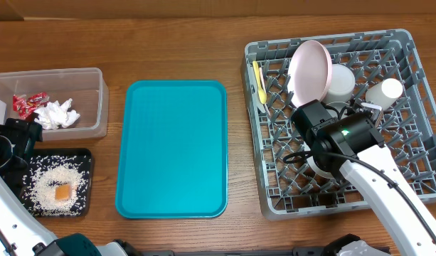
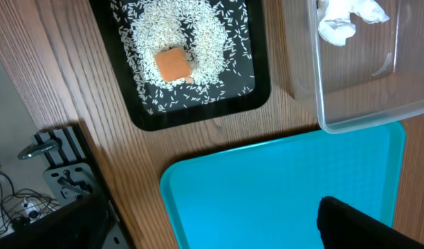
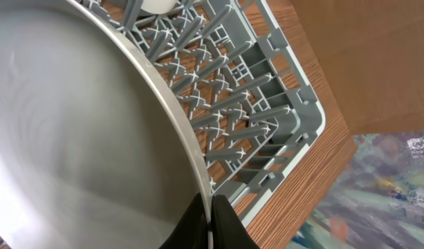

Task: Sort waste into correct bins and load items into the dishwasher rack
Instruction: 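Lower the plate upright into the rack slots and release it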

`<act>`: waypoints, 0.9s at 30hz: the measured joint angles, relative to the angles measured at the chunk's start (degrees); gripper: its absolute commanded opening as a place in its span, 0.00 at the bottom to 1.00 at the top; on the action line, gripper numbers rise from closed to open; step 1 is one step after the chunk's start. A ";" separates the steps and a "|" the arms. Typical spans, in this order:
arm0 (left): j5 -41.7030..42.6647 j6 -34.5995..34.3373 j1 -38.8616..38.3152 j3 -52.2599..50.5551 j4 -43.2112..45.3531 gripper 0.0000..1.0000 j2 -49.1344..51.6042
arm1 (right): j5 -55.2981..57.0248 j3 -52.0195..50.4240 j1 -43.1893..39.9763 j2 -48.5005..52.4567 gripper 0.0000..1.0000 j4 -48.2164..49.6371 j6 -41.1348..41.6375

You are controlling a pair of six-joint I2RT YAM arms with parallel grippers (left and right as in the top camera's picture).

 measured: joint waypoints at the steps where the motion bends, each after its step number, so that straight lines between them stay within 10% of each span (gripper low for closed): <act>1: 0.00 0.00 0.00 0.00 0.00 1.00 0.00 | 0.04 0.00 0.00 0.00 0.11 0.02 -0.04; 10: 0.02 0.00 0.00 0.00 -0.02 1.00 0.00 | -1.22 0.00 0.00 0.00 0.51 0.48 0.63; 11: 0.00 0.02 0.00 0.00 0.00 1.00 0.00 | -1.81 0.07 0.00 0.00 1.00 0.50 0.76; 27: 0.00 0.02 0.00 -0.02 0.02 1.00 0.00 | -26.84 32.96 0.00 -0.17 1.00 -0.31 -1.84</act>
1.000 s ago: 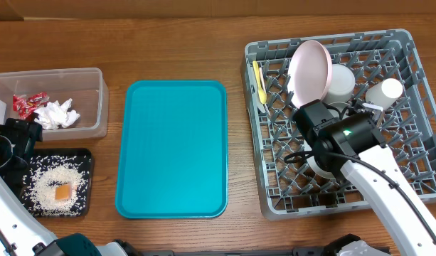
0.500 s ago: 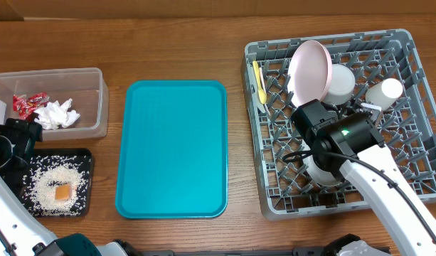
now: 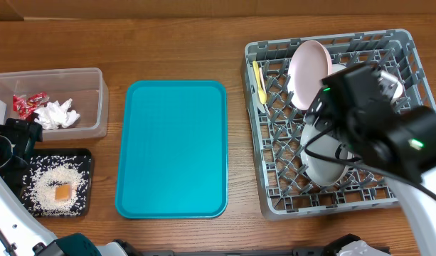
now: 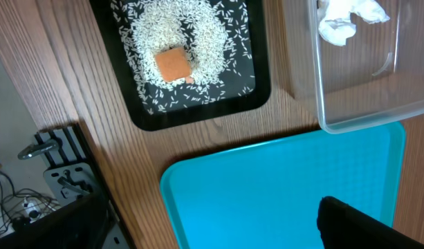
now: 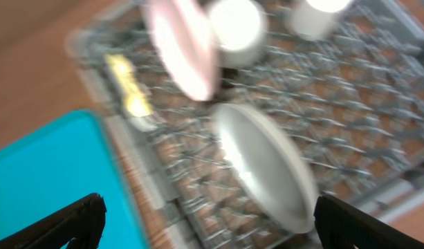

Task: Sort waste into correct bins and load items into the dishwasher rack
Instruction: 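Lower the plate upright into the rack slots and release it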

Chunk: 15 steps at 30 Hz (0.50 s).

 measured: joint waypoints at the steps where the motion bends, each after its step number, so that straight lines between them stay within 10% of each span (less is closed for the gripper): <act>1: -0.02 -0.02 0.00 0.00 -0.04 1.00 0.00 | -1.55 2.73 0.00 -0.24 1.00 -0.13 -1.05; 15: 0.00 -0.02 0.00 -0.04 0.00 1.00 0.00 | -5.64 4.31 0.02 -21.35 1.00 -4.70 -3.76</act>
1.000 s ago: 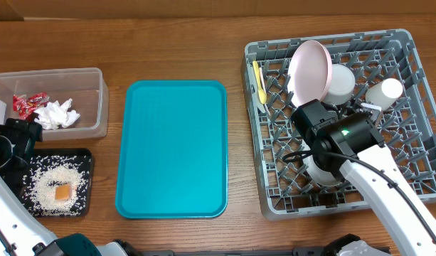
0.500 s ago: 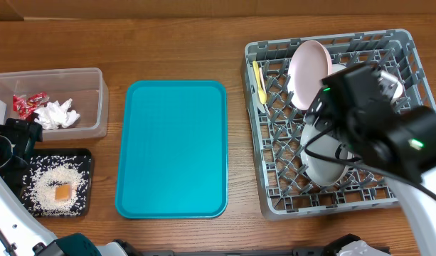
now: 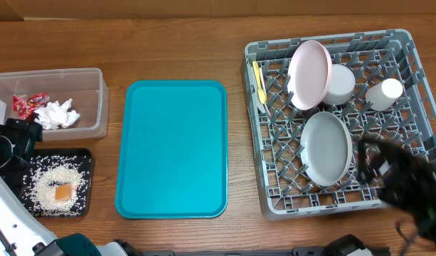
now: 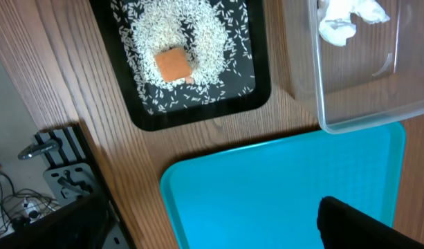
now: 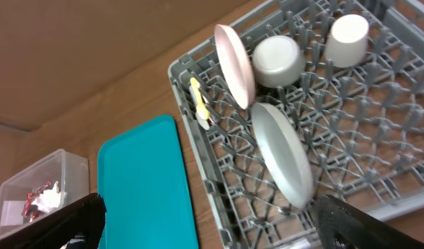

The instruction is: Sort waste into correct bins and load items into the dishwasher rack

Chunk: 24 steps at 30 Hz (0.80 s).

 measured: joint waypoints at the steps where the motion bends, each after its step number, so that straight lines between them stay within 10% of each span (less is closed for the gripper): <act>1: 0.00 0.00 0.00 0.00 -0.04 1.00 0.00 | 0.02 -1.68 -0.02 -2.01 1.00 0.00 0.22; 24: 0.00 0.00 0.00 0.00 -0.02 1.00 0.00 | -5.75 -11.45 -0.74 -9.33 1.00 -0.11 0.76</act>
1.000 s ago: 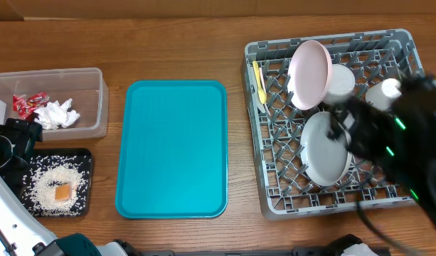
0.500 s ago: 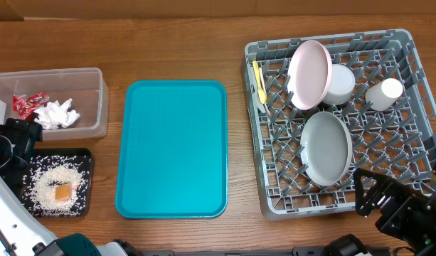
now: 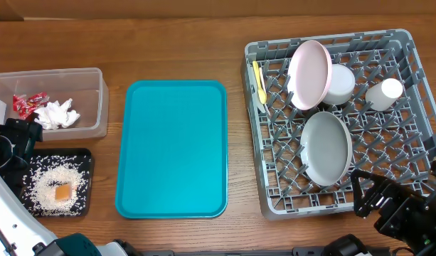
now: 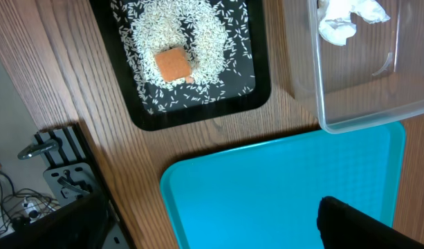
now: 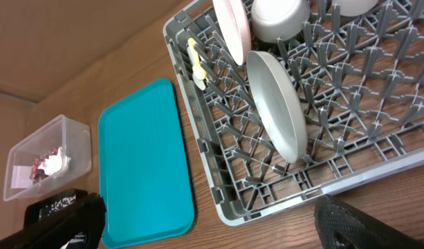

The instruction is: Sort waste into correct bins and load items into the dishwasher rack

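The grey dishwasher rack [image 3: 274,212] holds a grey plate [image 3: 326,148] on edge, a pink plate [image 3: 309,74], a white bowl [image 3: 340,84], a white cup [image 3: 385,92] and a yellow utensil [image 3: 259,80]. My right gripper [image 5: 212,228] is open and empty, off the rack's front right corner [image 3: 399,206]. My left gripper [image 4: 205,228] is open and empty at the table's left edge [image 3: 15,142]. The clear bin [image 3: 89,114] contains a red wrapper [image 3: 29,103] and a white tissue [image 3: 57,114]. On the black tray [image 3: 82,160] lie rice and an orange piece [image 3: 62,193].
A bare teal tray [image 3: 172,148] lies in the middle, between the bins and the rack. In the left wrist view, the table edge and some metal hardware [image 4: 52,173] show at lower left.
My right arm has drawn back from over the rack's lower right corner to the table's front right edge. The left arm and all the items stay as they were.
My right gripper was first shut on the grey plate's rim inside the rack. It was then open above the rack, with the plate left standing on edge. It has since withdrawn toward the front right corner. The left gripper stayed open throughout.
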`<act>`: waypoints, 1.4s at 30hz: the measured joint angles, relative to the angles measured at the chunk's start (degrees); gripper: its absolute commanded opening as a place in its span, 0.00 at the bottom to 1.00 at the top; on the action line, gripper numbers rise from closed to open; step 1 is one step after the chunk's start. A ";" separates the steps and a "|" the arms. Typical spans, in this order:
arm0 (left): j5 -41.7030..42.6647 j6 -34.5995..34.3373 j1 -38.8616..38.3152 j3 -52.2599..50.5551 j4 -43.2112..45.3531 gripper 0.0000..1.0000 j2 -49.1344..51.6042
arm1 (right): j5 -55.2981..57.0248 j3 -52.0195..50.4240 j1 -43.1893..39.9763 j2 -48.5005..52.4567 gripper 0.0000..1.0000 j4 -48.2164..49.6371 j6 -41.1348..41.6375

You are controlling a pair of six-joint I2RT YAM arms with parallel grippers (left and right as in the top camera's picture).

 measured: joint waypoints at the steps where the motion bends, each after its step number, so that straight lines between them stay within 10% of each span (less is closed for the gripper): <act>1: 0.00 0.00 0.00 0.00 0.00 1.00 0.00 | 0.00 -0.11 -0.85 -0.15 1.00 0.00 -0.13; 16: 0.00 0.00 0.00 -0.11 0.04 1.00 0.00 | -1.25 -34.42 -21.92 -25.42 1.00 28.35 -3.89; 29: -0.04 0.00 0.00 -0.11 0.00 1.00 0.00 | -4.09 -74.55 -22.58 -43.08 1.00 67.63 -8.98; 42: 0.00 0.00 0.00 -0.11 0.02 1.00 0.00 | -4.94 -91.41 -22.60 -44.44 1.00 97.53 -11.08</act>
